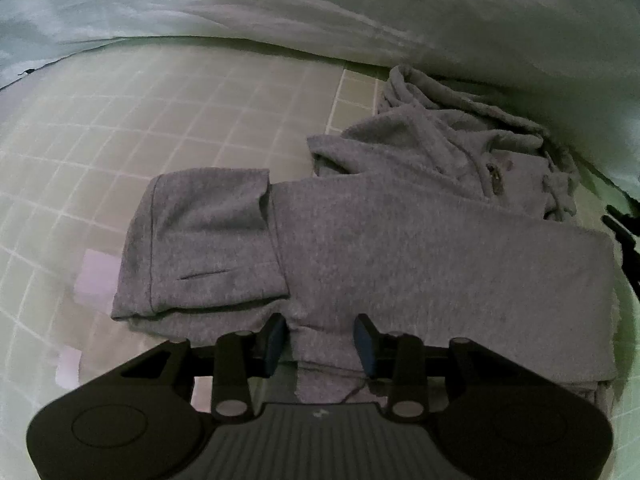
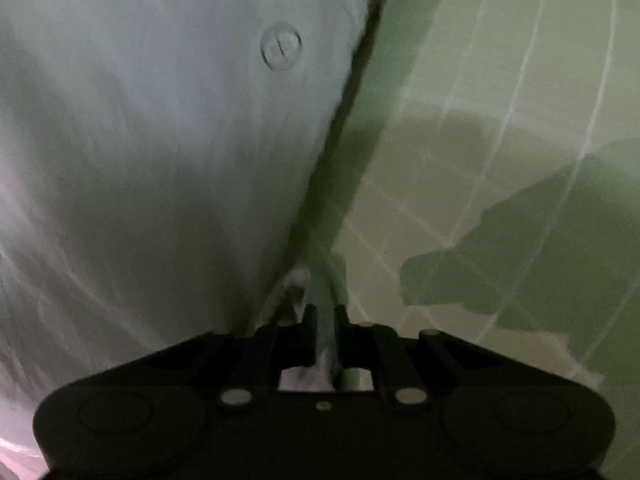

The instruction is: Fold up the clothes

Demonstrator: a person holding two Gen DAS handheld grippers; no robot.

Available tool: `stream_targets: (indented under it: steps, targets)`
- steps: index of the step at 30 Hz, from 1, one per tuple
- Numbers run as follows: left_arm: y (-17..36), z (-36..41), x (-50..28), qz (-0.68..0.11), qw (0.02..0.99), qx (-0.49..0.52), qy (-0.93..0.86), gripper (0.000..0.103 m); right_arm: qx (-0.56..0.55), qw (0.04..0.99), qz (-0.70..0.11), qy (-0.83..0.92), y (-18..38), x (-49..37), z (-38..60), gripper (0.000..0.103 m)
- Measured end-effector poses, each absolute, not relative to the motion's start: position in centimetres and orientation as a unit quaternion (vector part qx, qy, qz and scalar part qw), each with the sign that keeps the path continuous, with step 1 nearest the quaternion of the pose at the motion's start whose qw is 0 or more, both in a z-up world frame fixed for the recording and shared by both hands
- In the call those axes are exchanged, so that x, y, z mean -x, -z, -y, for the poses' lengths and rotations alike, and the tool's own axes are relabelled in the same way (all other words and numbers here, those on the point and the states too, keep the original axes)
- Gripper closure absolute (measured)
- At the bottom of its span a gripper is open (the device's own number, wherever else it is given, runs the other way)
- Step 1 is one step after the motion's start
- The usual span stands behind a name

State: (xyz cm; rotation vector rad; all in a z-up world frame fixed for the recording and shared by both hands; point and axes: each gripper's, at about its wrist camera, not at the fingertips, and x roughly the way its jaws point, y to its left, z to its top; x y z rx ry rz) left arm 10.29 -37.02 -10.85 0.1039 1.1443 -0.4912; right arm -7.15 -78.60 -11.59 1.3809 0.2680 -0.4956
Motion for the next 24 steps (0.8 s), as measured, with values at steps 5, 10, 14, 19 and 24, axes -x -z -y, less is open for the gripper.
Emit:
stream_targets:
  steps: [5, 10, 14, 19, 24]
  targets:
    - [10.5, 36.4, -10.4, -0.538, 0.811, -0.024, 0.228, 0.062, -0.531, 0.785, -0.196, 0.252, 8.7, 8.7, 76.8, 0.073]
    - [8.9, 35.9, -9.8, -0.495, 0.841, -0.055, 0.213, 0.062, -0.443, 0.804, -0.269, 0.291, 7.8, 12.0, 73.7, 0.050]
    - [9.1, 35.5, -10.6, -0.491, 0.845, -0.063, 0.201, 0.062, -0.404, 0.801, -0.306, 0.319, 7.7, 15.0, 71.4, 0.037]
    - [10.3, 35.2, -11.6, -0.499, 0.841, -0.070, 0.194, 0.062, -0.396, 0.798, -0.318, 0.325, 7.4, 17.3, 69.9, 0.034]
    - [10.9, 35.7, -11.8, -0.489, 0.844, -0.095, 0.201, 0.056, -0.387, 0.794, -0.326, 0.337, 7.8, 15.9, 70.2, 0.032]
